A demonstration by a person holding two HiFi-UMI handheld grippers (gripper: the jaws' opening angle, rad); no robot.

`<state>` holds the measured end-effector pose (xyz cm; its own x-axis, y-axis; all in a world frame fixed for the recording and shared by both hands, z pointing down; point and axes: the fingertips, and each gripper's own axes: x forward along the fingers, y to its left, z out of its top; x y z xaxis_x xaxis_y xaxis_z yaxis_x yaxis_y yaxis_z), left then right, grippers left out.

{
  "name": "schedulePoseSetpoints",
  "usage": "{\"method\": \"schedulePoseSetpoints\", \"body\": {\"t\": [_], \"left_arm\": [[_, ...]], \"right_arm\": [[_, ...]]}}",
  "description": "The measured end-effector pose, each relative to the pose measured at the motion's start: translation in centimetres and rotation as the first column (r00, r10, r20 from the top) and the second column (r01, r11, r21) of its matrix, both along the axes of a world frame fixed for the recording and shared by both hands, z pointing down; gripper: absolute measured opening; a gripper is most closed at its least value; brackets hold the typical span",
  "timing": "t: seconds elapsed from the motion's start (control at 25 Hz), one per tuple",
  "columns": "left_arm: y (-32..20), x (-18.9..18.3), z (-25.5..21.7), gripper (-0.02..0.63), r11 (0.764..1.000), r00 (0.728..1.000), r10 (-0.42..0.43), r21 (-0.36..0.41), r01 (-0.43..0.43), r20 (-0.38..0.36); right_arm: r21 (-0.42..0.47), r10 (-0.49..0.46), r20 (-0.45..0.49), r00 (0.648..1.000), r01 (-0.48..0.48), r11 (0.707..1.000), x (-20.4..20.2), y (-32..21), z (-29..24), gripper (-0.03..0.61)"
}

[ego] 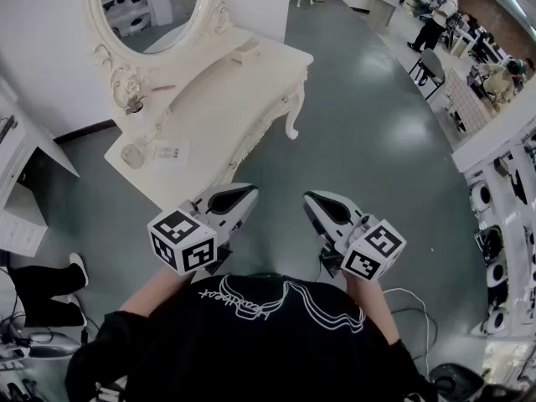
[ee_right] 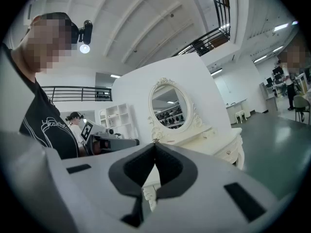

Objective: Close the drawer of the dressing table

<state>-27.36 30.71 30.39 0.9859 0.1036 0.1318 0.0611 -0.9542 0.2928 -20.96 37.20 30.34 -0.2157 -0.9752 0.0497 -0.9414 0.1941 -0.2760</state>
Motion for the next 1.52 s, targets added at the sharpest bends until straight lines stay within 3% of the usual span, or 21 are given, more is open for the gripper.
{"method": "schedulePoseSetpoints", "body": {"t": [0.32,0.4,0.48,0.76,1.28,1.52], "left_arm": [[0.6,2.4,-0.3,0.005,1.000,1.000,-0.017,0.011,0.017,-0.001],[0.9,3.1,-0.5,0.005,1.000,1.000,-0.023,0.017,0.023,-0.004],[1.1,3.7,-0.7,0.003,0.999,1.000,-0.030,0.017,0.030,-0.006],[1.5,5.8,-0.3,0.005,0.999,0.999,-0.048,0.004,0.048,-0.007],[-1.5,9.1,1.4,0.003,0.998,0.998,-0.053,-0.031,0.054,0.018],[-5.7,13.6,3.0,0.005,0.998,0.999,-0.032,-0.059,0.033,0.030]], "right_arm": [[0.018,0.010,-0.024,1.000,-0.009,1.000,2.8,0.6,-0.7,0.003],[0.024,0.007,-0.033,0.999,-0.006,1.000,3.6,0.7,-0.9,0.059],[0.016,-0.007,-0.048,0.999,0.008,1.000,4.2,0.9,-0.9,0.161],[-0.038,-0.010,-0.118,0.993,0.005,0.999,6.9,1.6,0.3,0.279],[-0.078,0.016,-0.106,0.994,-0.024,0.997,11.1,-1.6,2.5,0.325],[-0.103,0.028,-0.094,0.995,-0.037,0.994,15.1,-5.4,4.0,0.325]]}}
